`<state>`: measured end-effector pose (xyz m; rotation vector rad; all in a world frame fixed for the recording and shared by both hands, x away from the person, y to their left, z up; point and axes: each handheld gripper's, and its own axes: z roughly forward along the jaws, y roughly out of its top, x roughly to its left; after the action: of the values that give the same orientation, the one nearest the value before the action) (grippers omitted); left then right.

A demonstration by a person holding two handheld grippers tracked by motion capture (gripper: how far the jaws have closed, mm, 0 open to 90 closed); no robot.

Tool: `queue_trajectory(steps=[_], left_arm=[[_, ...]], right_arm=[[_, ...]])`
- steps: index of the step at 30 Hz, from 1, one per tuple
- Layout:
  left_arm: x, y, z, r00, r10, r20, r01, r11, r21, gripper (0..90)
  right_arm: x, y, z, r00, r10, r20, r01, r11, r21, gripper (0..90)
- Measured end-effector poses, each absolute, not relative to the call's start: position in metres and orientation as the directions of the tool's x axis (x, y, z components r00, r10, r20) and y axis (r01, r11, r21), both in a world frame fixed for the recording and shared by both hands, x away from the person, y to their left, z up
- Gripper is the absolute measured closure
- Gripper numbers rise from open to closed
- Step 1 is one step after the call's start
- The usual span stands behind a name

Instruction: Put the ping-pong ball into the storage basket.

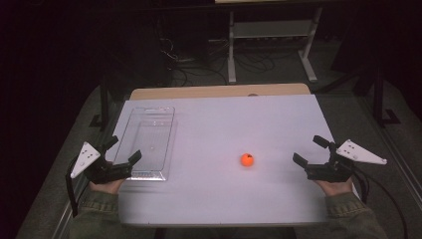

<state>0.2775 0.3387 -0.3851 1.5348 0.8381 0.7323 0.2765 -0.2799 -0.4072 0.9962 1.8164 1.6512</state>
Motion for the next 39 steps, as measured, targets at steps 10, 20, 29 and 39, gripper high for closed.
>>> queue_trajectory(steps=[10,20,29,39], left_arm=[[0.277,0.331,-0.374,0.570,0.821,0.027,0.092,-0.096,0.991,0.0],[0.282,0.325,-0.363,0.594,0.803,0.052,0.092,-0.132,0.987,0.0],[0.288,0.315,-0.354,0.615,0.785,0.073,0.093,-0.164,0.982,0.0],[0.297,0.303,-0.342,0.653,0.752,0.094,0.096,-0.204,0.974,0.0]], right_arm=[[0.278,-0.280,-0.407,-0.615,0.779,0.119,0.190,0.000,0.982,0.0],[0.278,-0.281,-0.407,-0.611,0.782,0.122,0.189,-0.006,0.982,0.0],[0.278,-0.281,-0.407,-0.611,0.782,0.122,0.187,-0.007,0.982,0.0],[0.278,-0.281,-0.407,-0.611,0.782,0.123,0.187,-0.008,0.982,0.0]])
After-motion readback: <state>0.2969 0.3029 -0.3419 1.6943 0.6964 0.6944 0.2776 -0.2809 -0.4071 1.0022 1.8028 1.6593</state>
